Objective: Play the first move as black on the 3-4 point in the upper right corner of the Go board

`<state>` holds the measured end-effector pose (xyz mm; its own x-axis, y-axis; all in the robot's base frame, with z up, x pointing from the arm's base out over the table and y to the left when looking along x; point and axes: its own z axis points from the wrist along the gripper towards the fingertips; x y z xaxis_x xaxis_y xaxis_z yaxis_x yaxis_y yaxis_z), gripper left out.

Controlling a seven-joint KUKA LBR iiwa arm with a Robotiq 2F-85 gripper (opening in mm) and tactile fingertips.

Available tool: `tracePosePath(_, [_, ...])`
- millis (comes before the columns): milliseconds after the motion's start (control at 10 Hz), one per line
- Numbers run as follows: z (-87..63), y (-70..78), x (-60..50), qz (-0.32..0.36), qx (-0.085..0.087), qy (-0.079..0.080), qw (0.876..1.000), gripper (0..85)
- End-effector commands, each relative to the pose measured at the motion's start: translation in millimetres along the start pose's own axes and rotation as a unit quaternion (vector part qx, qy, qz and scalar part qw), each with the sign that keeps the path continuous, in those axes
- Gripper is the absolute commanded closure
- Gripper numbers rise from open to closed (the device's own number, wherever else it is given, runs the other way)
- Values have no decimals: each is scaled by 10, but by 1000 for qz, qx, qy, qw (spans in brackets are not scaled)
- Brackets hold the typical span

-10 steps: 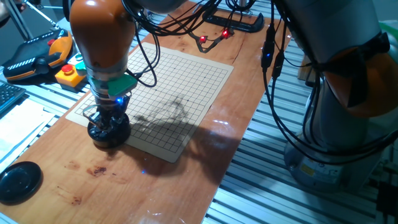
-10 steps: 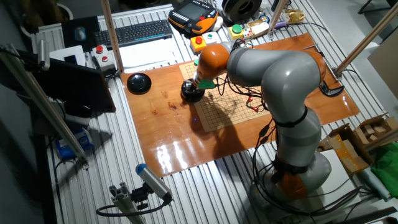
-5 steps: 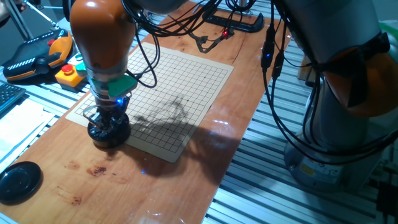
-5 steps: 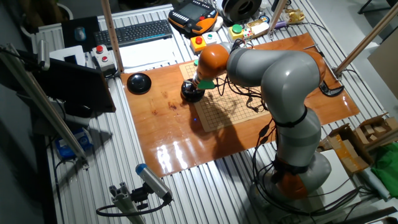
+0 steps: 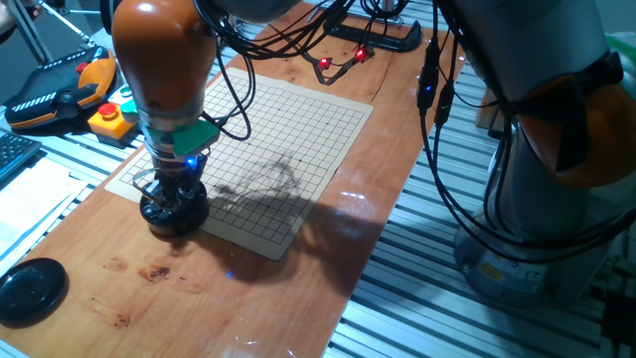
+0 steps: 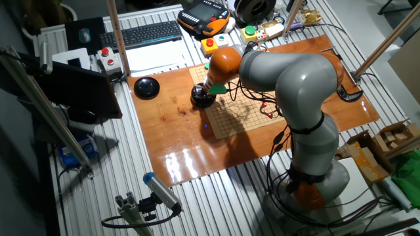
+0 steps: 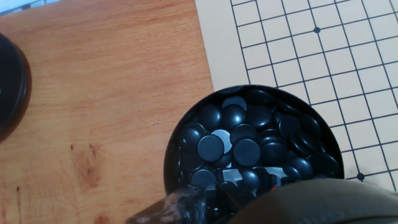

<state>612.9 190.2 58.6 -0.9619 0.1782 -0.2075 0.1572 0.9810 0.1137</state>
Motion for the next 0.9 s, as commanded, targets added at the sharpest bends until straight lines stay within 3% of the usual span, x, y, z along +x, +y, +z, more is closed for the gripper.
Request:
tracePosePath(0, [0, 0, 0, 0, 0, 0, 1000, 573])
tracePosePath(800, [-3, 2, 3, -1, -1, 0, 1000, 607])
